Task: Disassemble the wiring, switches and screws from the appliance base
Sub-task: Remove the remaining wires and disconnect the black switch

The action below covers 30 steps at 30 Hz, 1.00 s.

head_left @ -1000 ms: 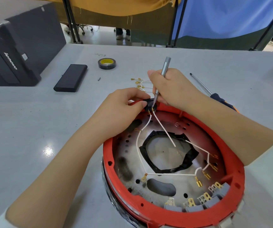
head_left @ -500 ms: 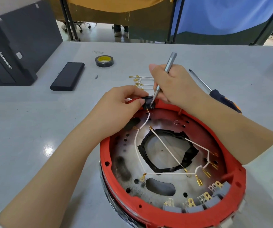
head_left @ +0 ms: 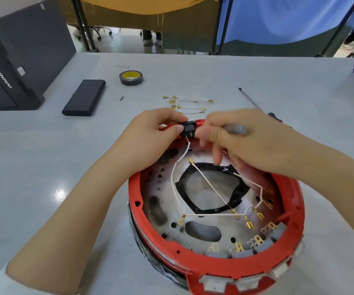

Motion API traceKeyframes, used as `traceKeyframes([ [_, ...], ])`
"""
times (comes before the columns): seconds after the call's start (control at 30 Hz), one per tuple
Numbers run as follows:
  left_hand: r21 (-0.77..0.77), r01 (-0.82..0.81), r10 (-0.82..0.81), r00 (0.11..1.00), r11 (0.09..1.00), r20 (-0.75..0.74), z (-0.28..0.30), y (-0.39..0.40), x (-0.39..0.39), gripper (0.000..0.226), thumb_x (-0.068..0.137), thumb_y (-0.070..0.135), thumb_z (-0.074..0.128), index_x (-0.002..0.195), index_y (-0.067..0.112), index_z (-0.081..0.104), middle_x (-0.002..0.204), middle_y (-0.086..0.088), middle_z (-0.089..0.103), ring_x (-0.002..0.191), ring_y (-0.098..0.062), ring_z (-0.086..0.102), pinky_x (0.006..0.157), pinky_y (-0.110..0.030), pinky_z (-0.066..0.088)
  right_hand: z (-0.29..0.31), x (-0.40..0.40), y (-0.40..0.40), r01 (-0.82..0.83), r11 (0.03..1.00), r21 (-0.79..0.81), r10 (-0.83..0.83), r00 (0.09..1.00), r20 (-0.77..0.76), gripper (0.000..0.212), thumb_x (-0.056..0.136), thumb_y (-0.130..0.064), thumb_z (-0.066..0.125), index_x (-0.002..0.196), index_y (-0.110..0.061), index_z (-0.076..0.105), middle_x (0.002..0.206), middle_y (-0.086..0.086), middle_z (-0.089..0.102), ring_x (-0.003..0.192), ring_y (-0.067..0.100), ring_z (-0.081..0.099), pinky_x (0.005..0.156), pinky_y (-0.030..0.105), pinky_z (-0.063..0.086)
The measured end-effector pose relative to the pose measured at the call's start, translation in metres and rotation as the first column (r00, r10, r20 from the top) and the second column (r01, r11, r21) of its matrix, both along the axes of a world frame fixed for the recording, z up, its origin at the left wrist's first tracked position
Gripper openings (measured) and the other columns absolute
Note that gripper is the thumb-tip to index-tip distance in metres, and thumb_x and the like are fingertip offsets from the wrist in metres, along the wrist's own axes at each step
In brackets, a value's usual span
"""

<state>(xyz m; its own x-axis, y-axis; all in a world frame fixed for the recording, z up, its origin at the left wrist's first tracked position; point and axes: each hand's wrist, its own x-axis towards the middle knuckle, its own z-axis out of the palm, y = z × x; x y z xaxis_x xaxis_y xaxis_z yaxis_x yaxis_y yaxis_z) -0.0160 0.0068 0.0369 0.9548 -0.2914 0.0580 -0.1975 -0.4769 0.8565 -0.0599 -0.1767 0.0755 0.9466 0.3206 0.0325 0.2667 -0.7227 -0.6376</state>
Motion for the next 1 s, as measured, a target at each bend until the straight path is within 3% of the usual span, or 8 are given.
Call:
traceKeyframes([
  [0.13,0.013,-0.006,0.006,1.0,1.0,0.006,0.0,0.0,0.0,0.019,0.094,0.023,0.056,0.107,0.032,0.067,0.1,0.017,0.068,0.095,0.001,0.063,0.088,-0.017,0.046,-0.002,-0.018,0.003,-0.041,0.907,-0.42,0.063,0.997,0.039,0.034,0.075,-0.061,0.059,0.067,-0.03,0.049,0.074,-0.039,0.053,0.064,-0.016,0.051,0.052,0.02,0.031],
  [0.3,0.004,0.001,-0.001,1.0,1.0,0.018,0.0,0.0,-0.001,0.019,0.094,0.023,0.055,0.104,0.034,0.066,0.098,0.017,0.069,0.088,0.001,0.063,0.078,-0.018,0.045,-0.013,-0.027,0.004,-0.103,0.848,-0.52,0.123,0.992,0.003,0.035,0.078,-0.05,0.067,0.065,-0.031,0.04,0.064,-0.016,0.052,0.066,-0.025,0.043,0.05,0.02,0.029],
  [0.4,0.018,0.005,-0.005,0.999,1.0,0.036,-0.001,0.001,-0.001,0.019,0.094,0.022,0.055,0.105,0.035,0.066,0.1,0.018,0.068,0.091,0.001,0.063,0.082,-0.017,0.046,-0.012,-0.028,0.004,-0.144,0.904,-0.402,0.11,0.988,-0.106,0.032,0.082,-0.035,0.07,0.066,-0.03,0.042,0.063,-0.032,0.055,0.052,-0.013,0.053,0.044,0.014,0.036],
  [0.47,0.025,0.006,-0.007,0.999,1.0,0.04,-0.001,0.001,-0.001,0.02,0.094,0.022,0.055,0.105,0.035,0.066,0.101,0.018,0.068,0.094,0.001,0.062,0.087,-0.017,0.045,-0.01,-0.029,-0.002,-0.099,0.957,-0.272,0.06,0.987,-0.148,0.029,0.084,-0.025,0.069,0.068,-0.027,0.045,0.06,-0.022,0.062,0.045,0.001,0.06,0.038,0.011,0.036],
  [0.6,0.03,0.006,-0.007,0.999,1.0,0.037,-0.002,0.001,0.0,0.019,0.094,0.024,0.055,0.105,0.036,0.065,0.1,0.019,0.068,0.094,0.002,0.062,0.084,-0.013,0.044,0.003,-0.033,-0.017,-0.031,0.998,-0.063,0.023,0.991,-0.13,0.029,0.086,-0.01,0.063,0.067,-0.026,0.046,0.075,-0.001,0.069,0.055,0.01,0.067,0.048,0.034,0.054],
  [0.77,0.01,0.068,-0.069,0.977,0.998,0.203,0.002,-0.001,-0.007,0.026,0.085,0.031,0.066,0.109,0.038,0.062,0.108,0.023,0.064,0.1,0.007,0.058,0.091,-0.015,0.044,0.013,-0.027,-0.018,0.036,0.95,0.311,-0.06,0.996,0.068,0.036,0.081,-0.008,0.072,0.063,-0.023,0.045,0.074,0.003,0.071,0.055,0.016,0.066,0.048,0.013,0.045],
  [0.9,-0.082,0.202,-0.167,0.935,0.976,0.313,0.009,0.0,-0.019,0.032,0.074,0.041,0.073,0.105,0.039,0.064,0.087,0.012,0.07,0.084,-0.008,0.063,0.086,-0.013,0.046,0.006,-0.018,-0.007,0.034,0.983,0.182,-0.053,0.993,0.105,0.032,0.079,-0.014,0.073,0.065,-0.024,0.046,0.076,0.002,0.071,0.073,0.014,0.068,0.067,0.026,0.051],
  [1.0,-0.195,0.208,-0.149,0.948,0.958,0.28,0.011,0.003,-0.021,0.014,0.077,0.034,0.076,0.09,0.03,0.071,0.076,0.002,0.07,0.073,-0.019,0.066,0.073,-0.016,0.052,0.004,-0.017,-0.002,0.03,0.996,0.084,-0.037,0.996,0.082,0.03,0.08,-0.018,0.072,0.066,-0.024,0.046,0.078,-0.003,0.071,0.079,0.008,0.068,0.074,0.034,0.054],
])
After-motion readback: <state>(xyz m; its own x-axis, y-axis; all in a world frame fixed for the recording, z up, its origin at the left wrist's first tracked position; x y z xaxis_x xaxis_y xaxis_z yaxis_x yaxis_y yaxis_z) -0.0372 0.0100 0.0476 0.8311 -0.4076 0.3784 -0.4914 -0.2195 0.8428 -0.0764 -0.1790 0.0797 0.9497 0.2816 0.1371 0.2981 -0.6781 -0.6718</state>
